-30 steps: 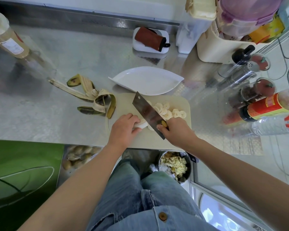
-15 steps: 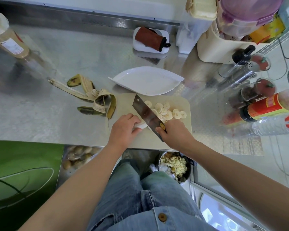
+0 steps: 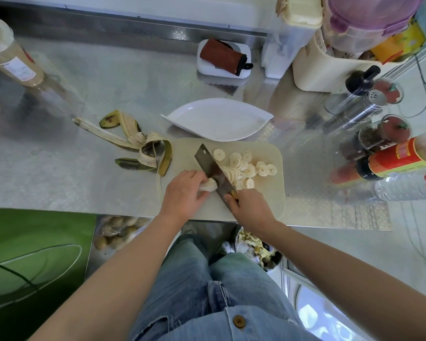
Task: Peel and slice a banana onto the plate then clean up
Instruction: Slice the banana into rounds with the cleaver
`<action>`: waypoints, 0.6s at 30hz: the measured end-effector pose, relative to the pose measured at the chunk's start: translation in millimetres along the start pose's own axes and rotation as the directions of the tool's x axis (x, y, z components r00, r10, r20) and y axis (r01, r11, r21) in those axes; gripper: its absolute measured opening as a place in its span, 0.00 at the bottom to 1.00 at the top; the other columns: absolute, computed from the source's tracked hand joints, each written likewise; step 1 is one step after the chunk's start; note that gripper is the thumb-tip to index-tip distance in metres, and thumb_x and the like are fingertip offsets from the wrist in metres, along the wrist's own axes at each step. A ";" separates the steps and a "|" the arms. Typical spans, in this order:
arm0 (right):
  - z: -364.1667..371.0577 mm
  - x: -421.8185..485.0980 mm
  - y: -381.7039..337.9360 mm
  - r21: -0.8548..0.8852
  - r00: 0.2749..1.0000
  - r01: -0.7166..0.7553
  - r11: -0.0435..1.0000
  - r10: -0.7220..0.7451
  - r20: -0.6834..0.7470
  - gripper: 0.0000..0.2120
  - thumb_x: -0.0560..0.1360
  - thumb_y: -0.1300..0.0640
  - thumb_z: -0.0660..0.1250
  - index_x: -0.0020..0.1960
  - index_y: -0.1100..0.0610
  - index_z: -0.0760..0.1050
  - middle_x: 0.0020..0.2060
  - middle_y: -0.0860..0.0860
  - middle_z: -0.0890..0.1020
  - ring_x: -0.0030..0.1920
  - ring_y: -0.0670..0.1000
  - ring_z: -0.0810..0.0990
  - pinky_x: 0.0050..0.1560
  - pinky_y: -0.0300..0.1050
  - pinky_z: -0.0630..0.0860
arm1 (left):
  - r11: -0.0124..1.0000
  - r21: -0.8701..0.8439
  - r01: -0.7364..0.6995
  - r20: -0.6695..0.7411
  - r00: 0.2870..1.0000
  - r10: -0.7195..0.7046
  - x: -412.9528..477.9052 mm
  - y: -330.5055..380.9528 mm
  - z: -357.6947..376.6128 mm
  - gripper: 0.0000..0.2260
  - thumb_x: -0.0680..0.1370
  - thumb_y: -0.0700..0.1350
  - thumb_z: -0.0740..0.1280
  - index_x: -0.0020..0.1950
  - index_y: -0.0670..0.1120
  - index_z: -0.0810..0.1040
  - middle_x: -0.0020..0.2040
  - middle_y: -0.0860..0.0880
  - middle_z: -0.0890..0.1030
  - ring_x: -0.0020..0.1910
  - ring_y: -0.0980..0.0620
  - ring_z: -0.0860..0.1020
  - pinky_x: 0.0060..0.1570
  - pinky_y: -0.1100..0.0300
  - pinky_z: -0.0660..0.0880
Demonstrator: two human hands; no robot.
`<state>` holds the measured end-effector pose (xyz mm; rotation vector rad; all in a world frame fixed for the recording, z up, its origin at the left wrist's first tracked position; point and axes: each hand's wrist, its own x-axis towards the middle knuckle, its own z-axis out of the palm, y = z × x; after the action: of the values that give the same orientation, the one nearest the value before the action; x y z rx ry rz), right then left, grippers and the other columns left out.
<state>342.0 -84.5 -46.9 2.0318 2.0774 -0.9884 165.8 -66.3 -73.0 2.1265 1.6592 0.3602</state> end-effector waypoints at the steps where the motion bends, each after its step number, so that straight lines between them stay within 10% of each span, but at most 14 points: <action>1: -2.8 1.7 0.1 -0.008 1.000 0.007 1.000 -0.007 0.003 0.23 0.81 0.48 0.57 0.28 0.53 0.59 0.26 0.50 0.65 0.30 0.53 0.67 0.32 0.45 0.63 | 1.000 0.002 0.002 -0.003 1.000 -0.002 -0.5 0.1 -0.3 0.13 0.70 0.47 0.74 0.52 0.46 0.78 0.47 0.48 0.80 0.46 0.49 0.75 0.41 0.62 0.65; 18: -43.5 8.5 5.2 -0.054 0.998 0.056 0.997 -0.056 0.003 0.23 0.79 0.46 0.59 0.29 0.56 0.67 0.24 0.51 0.70 0.27 0.52 0.70 0.29 0.44 0.63 | 0.998 -0.056 0.013 -0.043 0.999 -0.015 -3.6 -5.9 2.7 0.16 0.70 0.50 0.74 0.55 0.47 0.77 0.50 0.49 0.80 0.47 0.49 0.77 0.46 0.56 0.74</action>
<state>362.1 -56.5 -18.6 1.9571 2.1474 -0.9313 161.1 -69.0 -78.0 2.0796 1.6672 0.4463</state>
